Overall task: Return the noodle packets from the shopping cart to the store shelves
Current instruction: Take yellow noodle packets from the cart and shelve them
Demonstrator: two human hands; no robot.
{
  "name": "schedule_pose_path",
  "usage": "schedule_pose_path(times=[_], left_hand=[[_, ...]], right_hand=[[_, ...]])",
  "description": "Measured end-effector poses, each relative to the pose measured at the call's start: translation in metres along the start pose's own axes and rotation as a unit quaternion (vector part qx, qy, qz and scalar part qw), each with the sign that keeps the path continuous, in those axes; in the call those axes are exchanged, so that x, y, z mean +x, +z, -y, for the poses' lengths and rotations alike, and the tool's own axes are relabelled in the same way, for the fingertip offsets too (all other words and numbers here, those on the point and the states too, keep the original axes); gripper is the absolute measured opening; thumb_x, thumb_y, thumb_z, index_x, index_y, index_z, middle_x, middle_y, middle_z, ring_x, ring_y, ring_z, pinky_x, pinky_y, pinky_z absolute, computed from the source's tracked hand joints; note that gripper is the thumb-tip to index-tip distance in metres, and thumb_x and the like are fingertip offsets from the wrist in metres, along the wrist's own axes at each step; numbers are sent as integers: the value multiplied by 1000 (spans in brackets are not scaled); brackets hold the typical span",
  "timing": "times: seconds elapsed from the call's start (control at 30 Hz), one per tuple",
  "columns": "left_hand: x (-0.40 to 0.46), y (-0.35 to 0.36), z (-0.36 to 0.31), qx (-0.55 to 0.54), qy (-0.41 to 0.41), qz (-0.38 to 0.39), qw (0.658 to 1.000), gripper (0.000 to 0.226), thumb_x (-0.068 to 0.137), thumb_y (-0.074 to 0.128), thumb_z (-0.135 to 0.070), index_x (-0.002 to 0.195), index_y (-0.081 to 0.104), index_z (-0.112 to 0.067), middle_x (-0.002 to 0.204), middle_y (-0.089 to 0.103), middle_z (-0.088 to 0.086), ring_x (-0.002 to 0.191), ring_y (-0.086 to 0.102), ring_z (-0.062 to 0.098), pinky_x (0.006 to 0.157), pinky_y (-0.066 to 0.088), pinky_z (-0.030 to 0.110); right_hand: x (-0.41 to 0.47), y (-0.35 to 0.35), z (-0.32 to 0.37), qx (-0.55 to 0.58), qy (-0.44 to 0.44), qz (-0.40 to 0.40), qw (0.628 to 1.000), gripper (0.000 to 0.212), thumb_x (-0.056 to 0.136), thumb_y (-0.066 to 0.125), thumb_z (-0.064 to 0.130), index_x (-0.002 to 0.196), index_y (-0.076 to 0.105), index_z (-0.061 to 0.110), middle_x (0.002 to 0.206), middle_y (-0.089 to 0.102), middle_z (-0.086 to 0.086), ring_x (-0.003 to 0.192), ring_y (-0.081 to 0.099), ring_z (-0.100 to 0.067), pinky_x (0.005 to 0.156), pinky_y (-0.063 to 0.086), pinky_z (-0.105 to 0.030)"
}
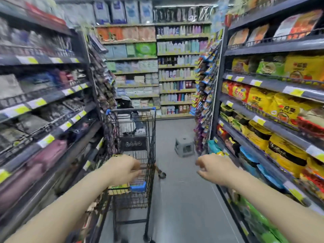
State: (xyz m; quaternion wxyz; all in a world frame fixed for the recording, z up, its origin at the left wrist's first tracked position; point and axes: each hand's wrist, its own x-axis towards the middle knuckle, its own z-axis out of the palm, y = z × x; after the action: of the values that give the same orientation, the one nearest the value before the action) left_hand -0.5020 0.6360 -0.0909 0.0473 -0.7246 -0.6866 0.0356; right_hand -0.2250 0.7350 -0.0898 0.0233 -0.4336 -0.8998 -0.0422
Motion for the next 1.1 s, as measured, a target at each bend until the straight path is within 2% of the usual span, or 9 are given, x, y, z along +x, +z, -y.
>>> schedule_pose_path(times=[0.1, 0.23, 0.47, 0.6, 0.73, 0.87, 1.0, 1.1], left_hand=[[-5, 1, 50, -10, -29, -4, 1000, 29, 92, 42, -44, 102, 63, -26, 108, 66, -3, 103, 60, 21, 80, 49, 32], [-5, 1, 111, 3, -59, -3, 998, 29, 93, 42, -41, 106, 63, -26, 111, 66, -4, 106, 59, 19, 79, 46, 30], [12, 10, 202, -2, -90, 17, 996, 31, 94, 41, -40, 106, 64, -23, 112, 66, -5, 104, 59, 18, 84, 48, 35], [30, 27, 237, -26, -100, 26, 994, 32, 94, 41, -41, 108, 64, -25, 113, 66, -5, 103, 60, 18, 85, 50, 35], [54, 47, 267, -39, -108, 39, 993, 30, 94, 41, -38, 105, 64, -22, 105, 67, -3, 95, 61, 18, 78, 46, 31], [86, 71, 299, -54, -116, 56, 990, 27, 95, 42, -37, 103, 63, -21, 106, 66, -2, 98, 60, 20, 83, 46, 33], [128, 94, 336, -65, -116, 67, 989, 25, 95, 42, -36, 99, 62, -20, 91, 59, -7, 81, 51, 13, 72, 41, 28], [160, 114, 362, -78, -123, 76, 986, 25, 95, 42, -35, 99, 61, -20, 95, 63, -7, 85, 55, 15, 73, 44, 29]], right_hand=[[50, 0, 38, 8, -28, 1, 1000, 38, 90, 46, 39, 127, 53, 29, 130, 59, 2, 122, 53, -21, 95, 43, -33], [114, -4, 89, 6, -60, -4, 998, 35, 91, 46, 38, 124, 55, 29, 127, 61, 2, 119, 55, -22, 93, 44, -33], [201, 4, 158, 39, -92, -14, 995, 33, 93, 45, 36, 122, 57, 27, 124, 63, 6, 115, 57, -20, 90, 45, -34], [243, 18, 176, 40, -109, 8, 993, 31, 93, 44, 34, 119, 59, 24, 121, 64, 6, 110, 59, -19, 88, 45, -32], [289, 37, 185, 34, -109, 36, 993, 34, 93, 44, 33, 123, 57, 23, 123, 63, 4, 112, 58, -21, 90, 45, -34], [344, 61, 191, 37, -110, 58, 992, 31, 92, 45, 33, 118, 59, 22, 120, 64, 1, 110, 59, -22, 91, 44, -35], [404, 84, 194, 53, -109, 75, 990, 34, 91, 47, 34, 121, 58, 23, 121, 64, 1, 112, 59, -23, 91, 45, -34], [448, 105, 197, 62, -112, 97, 987, 36, 91, 47, 35, 124, 56, 23, 121, 64, 1, 111, 59, -23, 92, 45, -35]])
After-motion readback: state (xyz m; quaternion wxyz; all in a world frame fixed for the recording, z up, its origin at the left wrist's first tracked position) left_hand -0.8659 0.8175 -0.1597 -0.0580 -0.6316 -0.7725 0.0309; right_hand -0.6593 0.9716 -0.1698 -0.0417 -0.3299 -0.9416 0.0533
